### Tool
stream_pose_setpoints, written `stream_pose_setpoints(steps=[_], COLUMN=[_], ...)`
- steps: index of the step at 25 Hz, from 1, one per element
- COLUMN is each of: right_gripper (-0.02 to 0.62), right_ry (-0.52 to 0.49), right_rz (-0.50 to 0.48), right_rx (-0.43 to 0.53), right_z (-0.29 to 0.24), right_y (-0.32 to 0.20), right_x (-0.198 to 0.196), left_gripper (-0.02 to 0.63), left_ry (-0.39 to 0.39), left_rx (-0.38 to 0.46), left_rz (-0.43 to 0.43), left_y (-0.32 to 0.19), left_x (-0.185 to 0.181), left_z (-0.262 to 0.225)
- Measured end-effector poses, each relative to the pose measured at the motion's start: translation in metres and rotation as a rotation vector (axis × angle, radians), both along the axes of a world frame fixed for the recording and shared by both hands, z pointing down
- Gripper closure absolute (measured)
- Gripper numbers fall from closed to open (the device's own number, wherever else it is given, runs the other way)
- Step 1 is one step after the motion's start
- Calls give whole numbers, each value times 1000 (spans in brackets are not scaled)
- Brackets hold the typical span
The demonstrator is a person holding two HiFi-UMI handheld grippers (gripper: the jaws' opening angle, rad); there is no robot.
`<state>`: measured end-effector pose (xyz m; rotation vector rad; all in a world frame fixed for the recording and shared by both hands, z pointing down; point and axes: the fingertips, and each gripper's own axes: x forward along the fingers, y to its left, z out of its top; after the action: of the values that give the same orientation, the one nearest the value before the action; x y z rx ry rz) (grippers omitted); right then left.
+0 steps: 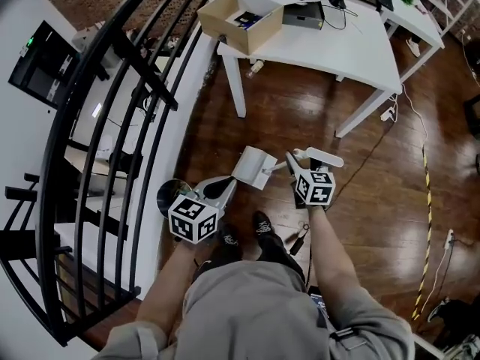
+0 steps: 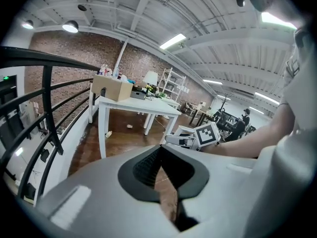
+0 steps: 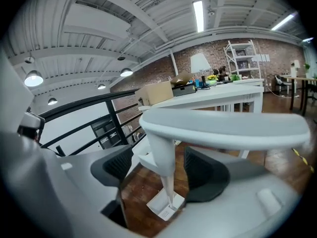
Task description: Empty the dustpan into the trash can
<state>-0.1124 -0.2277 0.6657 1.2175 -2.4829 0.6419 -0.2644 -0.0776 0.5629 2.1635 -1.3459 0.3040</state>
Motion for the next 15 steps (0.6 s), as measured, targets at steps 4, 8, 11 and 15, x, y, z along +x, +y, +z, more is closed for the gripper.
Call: stream_pose_setpoints(steps=[4, 8, 11, 15], right_gripper=[298, 301, 355, 507], right_ry=[20, 96, 136, 112], right_rz=[-8, -102, -222, -344], right_rx=[-55, -147, -153, -34], right_z=[6, 25, 20, -25], right_y=[23, 57, 84, 104], right_x=[6, 6, -5, -39], left_gripper=[600, 600, 600, 600], left_ry=[9, 74, 115, 111], left_rx=[18, 59, 101, 137], left_rz=[25, 34, 35, 18], left_y=[-4, -9, -11, -15], left_x=[7, 10, 9, -3], left_z=[-4, -18, -35, -48])
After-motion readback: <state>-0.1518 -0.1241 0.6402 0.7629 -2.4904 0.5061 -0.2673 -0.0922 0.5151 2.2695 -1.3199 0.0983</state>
